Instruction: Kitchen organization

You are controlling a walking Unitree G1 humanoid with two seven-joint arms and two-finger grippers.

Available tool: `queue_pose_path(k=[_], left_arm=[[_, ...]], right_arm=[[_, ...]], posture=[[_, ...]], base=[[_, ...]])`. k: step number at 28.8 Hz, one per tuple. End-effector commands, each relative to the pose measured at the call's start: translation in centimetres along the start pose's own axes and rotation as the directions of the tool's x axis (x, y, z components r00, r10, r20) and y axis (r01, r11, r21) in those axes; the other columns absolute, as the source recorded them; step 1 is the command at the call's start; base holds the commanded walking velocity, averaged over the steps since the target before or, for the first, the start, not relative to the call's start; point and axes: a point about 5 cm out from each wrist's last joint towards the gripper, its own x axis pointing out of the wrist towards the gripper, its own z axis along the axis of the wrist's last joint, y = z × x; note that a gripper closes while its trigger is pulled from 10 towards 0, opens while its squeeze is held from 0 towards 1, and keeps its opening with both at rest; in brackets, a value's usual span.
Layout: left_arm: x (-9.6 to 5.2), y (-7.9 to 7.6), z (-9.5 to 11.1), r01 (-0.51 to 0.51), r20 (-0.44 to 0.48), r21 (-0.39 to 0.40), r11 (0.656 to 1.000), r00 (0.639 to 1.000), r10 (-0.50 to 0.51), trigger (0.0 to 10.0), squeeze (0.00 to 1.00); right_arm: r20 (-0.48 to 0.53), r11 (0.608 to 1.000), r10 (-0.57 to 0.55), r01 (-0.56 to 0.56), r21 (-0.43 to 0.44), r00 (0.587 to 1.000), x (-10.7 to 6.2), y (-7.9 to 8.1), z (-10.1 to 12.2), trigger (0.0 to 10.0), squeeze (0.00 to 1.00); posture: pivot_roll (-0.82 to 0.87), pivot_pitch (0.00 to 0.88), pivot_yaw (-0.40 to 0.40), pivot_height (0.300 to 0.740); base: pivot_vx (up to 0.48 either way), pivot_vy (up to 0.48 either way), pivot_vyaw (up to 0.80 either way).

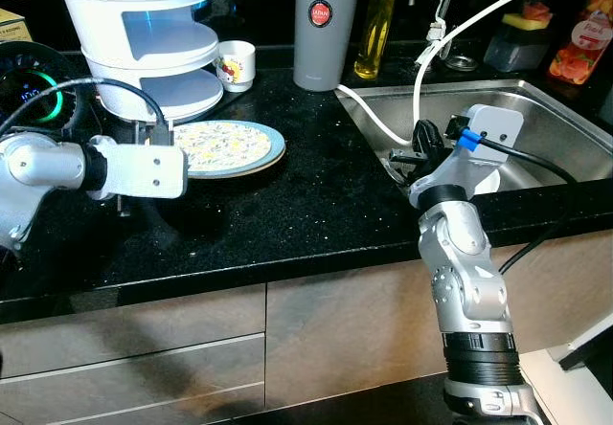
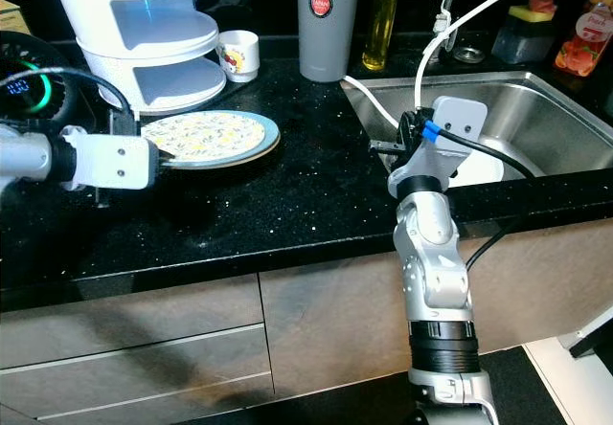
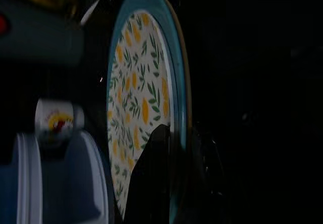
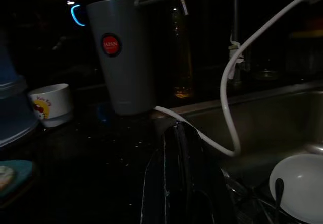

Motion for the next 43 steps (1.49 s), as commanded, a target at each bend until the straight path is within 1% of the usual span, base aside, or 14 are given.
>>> queue_pose_path(k=[1, 5, 6, 7, 8, 14, 15, 16, 17, 21, 22, 31, 35, 43], left_arm=[[1.0, 0.0, 1.2, -0.024, 0.06, 0.049, 0.999, 0.998, 0.021, 0.0, 0.0], [1.7, -0.8, 2.0, -0.01, 0.09, 0.099, 0.995, 0.996, 0.002, 0.0, 0.0], [2.5, -2.6, 2.2, 0.05, 0.096, 0.097, 0.994, 0.994, -0.06, 8.2, 0.0], [3.0, -3.9, 2.3, 0.093, 0.1, 0.09, 0.992, 0.99, -0.102, 8.2, 0.0], [3.3, -4.7, 2.2, 0.118, 0.093, 0.085, 0.989, 0.988, -0.125, 10.0, 0.0], [2.7, -4.7, 2.3, 0.188, 0.167, -0.109, 0.976, 0.971, -0.168, 10.0, 0.0], [2.5, -4.4, 2.1, 0.184, 0.166, -0.119, 0.976, 0.973, -0.163, 10.0, 0.46], [2.5, -4.4, 2.1, 0.184, 0.166, -0.119, 0.976, 0.973, -0.163, 10.0, 0.46], [2.4, -4.0, 1.8, 0.163, 0.154, -0.127, 0.979, 0.978, -0.143, 10.0, 1.0], [2.0, -2.6, 1.9, 0.1, 0.144, -0.127, 0.987, 0.986, -0.081, 10.0, 1.0], [1.6, -2.4, 2.1, 0.114, 0.156, -0.132, 0.985, 0.983, -0.093, 10.0, 0.0], [0.1, -0.5, 3.0, 0.125, 0.225, -0.166, 0.978, 0.97, -0.086, 10.0, 0.0], [0.1, 0.0, 2.7, 0.109, 0.195, -0.152, 0.982, 0.978, -0.078, 10.0, 0.0], [0.9, -1.1, 0.9, 0.147, -0.015, -0.001, 0.989, 0.989, -0.147, 10.0, 0.0]], right_arm=[[0.003, 1.0, 0.007, -0.007, 0.011, 1.0, 0.3, 0.4, 0.0, 10.0, 0.0], [0.008, 1.0, 0.02, -0.02, 0.015, 1.0, 0.5, 0.8, 0.0, 10.0, 0.0], [0.009, 0.999, 0.031, -0.031, 0.018, 0.999, 0.6, 1.2, 0.0, 10.0, 0.0], [0.01, 0.999, 0.038, -0.038, 0.02, 0.999, 0.6, 1.4, 0.0, 10.0, 0.0], [0.01, 0.999, 0.045, -0.045, 0.022, 0.999, 0.7, 1.6, 0.0, 10.0, 0.0], [0.007, 0.998, 0.06, -0.06, 0.027, 0.998, 0.7, 2.0, -0.1, 10.0, 0.0], [0.005, 0.997, 0.066, -0.066, 0.029, 0.998, 0.7, 2.2, -0.2, 10.0, 0.0], [0.005, 0.997, 0.066, -0.066, 0.029, 0.998, 0.7, 2.2, -0.2, 10.0, 0.0], [0.002, 0.996, 0.083, -0.083, 0.035, 0.997, 0.7, 2.6, -0.3, 10.0, 0.0], [-0.031, 0.971, 0.229, -0.227, 0.075, 0.973, 0.6, 4.7, -0.9, 10.0, 0.0], [-0.079, 0.947, 0.316, -0.31, 0.083, 0.945, 0.2, 5.9, -1.6, 10.0, 0.0], [-0.384, 0.928, 0.36, -0.369, 0.053, 0.85, -0.2, 7.6, -6.1, 10.0, 0.0], [-0.371, 0.879, 0.404, -0.467, -0.095, 0.836, -0.1, 7.6, -5.9, 10.0, 0.0], [-0.215, 0.919, 0.346, -0.376, -0.118, 0.913, 1.5, 5.9, -2.8, 10.0, 0.0]], posture=[[0.15, 0.025, -0.012, 0.74], [0.14, 0.024, -0.009, 0.74], [0.14, 0.024, -0.009, 0.74], [0.14, 0.024, -0.009, 0.74], [0.14, 0.024, -0.009, 0.74], [0.14, 0.025, -0.014, 0.74], [0.14, 0.025, -0.014, 0.74], [0.14, 0.025, -0.014, 0.74], [0.14, 0.026, -0.014, 0.74], [0.14, 0.026, -0.013, 0.74], [0.14, 0.025, -0.012, 0.74], [0.14, 0.029, -0.01, 0.74], [0.15, 0.03, -0.012, 0.74], [0.14, 0.025, -0.017, 0.74]], base=[[0.0, 0.0, 0.0], [0.0, 0.0, 0.0], [0.0, 0.0, 0.0], [0.0, 0.0, 0.0], [0.0, 0.0, 0.0], [0.0, 0.0, 0.0], [0.0, 0.0, 0.0], [0.0, 0.0, 0.0], [0.0, 0.0, 0.0], [0.0, 0.0, 0.0], [0.0, 0.0, 0.0], [0.0, 0.0, 0.0], [0.0, 0.0, 0.0], [0.0, 0.0, 0.0]])
